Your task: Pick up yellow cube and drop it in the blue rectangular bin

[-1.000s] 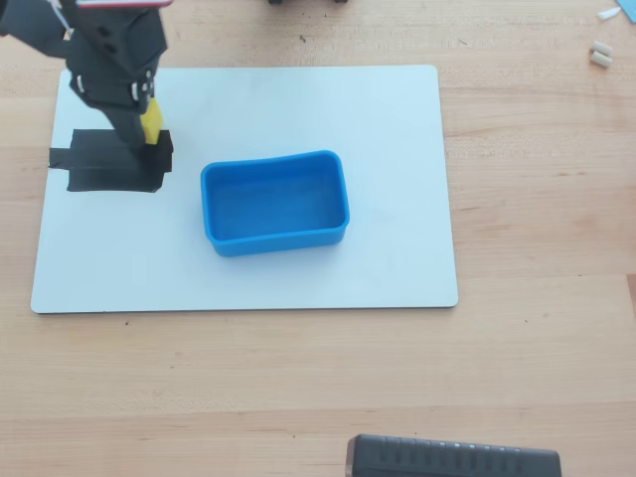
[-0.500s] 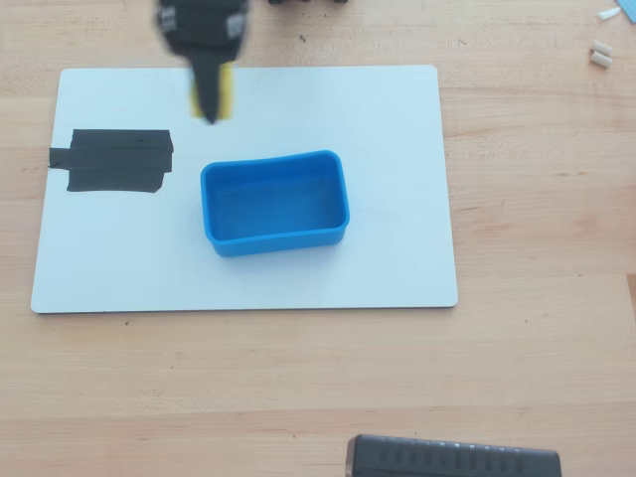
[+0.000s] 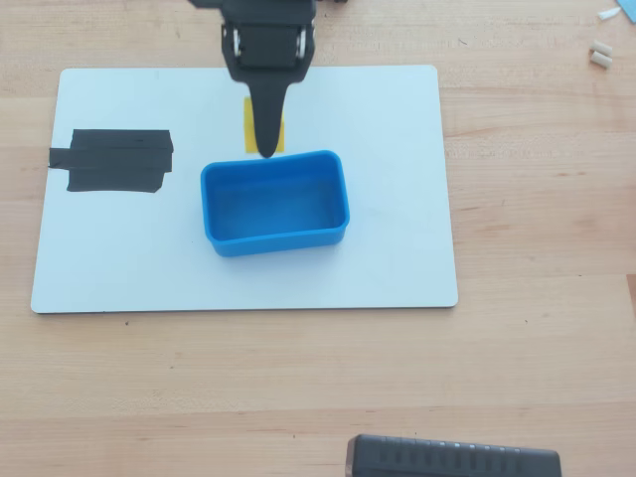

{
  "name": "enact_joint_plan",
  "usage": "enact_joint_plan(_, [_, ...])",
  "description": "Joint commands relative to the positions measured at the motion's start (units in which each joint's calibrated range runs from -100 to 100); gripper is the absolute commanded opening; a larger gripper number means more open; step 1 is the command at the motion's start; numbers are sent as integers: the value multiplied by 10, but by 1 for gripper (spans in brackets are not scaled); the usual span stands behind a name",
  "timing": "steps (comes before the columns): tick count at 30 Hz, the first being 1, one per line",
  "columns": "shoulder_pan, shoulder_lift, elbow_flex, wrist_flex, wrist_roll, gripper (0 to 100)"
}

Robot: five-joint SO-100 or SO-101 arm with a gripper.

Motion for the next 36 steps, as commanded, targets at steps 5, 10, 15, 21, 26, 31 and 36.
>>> enact_joint_plan(5, [26,-18,80,-130,2,12])
enact_joint_plan(10, [16,-17,105,-156,3,18])
enact_joint_plan(15, [9,-16,130,-179,3,26])
enact_joint_plan(21, [22,-20,135,-188,3,28])
enact_joint_plan(26, [24,-109,167,-160,2,26])
enact_joint_plan(31, [2,-226,193,-100,-1,8])
enact_joint_plan(36, [-10,-332,261,-81,-2,0])
